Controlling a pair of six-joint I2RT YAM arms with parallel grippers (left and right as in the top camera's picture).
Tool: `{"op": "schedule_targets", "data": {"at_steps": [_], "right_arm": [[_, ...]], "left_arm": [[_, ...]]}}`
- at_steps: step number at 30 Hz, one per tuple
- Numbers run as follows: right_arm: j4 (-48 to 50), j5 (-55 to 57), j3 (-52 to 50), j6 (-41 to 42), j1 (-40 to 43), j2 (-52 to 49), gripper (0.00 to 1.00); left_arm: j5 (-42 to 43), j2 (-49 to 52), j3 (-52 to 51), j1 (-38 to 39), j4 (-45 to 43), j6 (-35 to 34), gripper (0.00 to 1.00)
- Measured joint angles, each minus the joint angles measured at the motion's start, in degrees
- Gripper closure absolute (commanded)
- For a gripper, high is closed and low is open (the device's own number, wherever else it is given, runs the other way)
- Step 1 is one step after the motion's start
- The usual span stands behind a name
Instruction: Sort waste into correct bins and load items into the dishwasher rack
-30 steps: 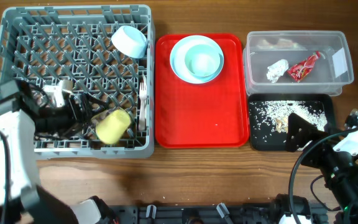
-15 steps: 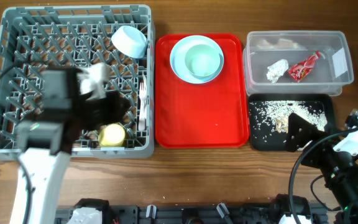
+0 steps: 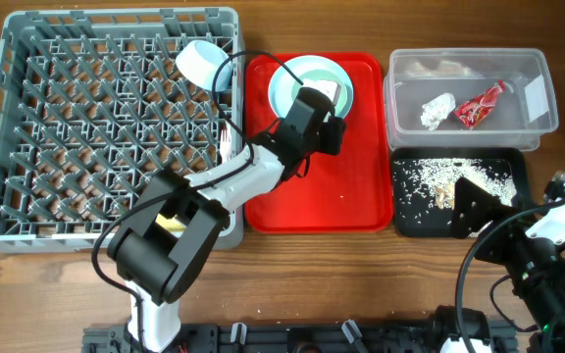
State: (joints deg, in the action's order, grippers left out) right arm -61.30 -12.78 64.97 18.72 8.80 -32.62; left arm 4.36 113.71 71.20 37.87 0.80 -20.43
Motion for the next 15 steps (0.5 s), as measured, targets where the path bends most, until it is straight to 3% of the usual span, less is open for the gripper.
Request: {"op": "schedule_targets", "data": {"at_steps": [1,2,5,9,15], "right_arm": [[-0.04,-0.02,0.00,0.00,0.00,0.00,0.00],[0.02,0.00,0.00,0.00,0.00,0.00,0.00],[0.02,0.00,0.00,0.00,0.00,0.00,0.00],[0.07,0.00,0.00,0.00,-0.02,0.00,0.00],[0.04,0.00,0.00,0.00,0.00,0.00,0.00]], "left_arm": [[-0.37,0.13,3.63,0.00,6.23,0.81,0.64],[-0.92,1.01,12.68,0.00,17.86,2.51,0.64],[-2.84,1.22,34.32,0.02,33.07,7.13,0.65],[-4.11,3.26,38.93,0.09,34.38,9.66,0.66],[-4.52,19.10,38.77,1.09,30.18,10.32,0.67]]}}
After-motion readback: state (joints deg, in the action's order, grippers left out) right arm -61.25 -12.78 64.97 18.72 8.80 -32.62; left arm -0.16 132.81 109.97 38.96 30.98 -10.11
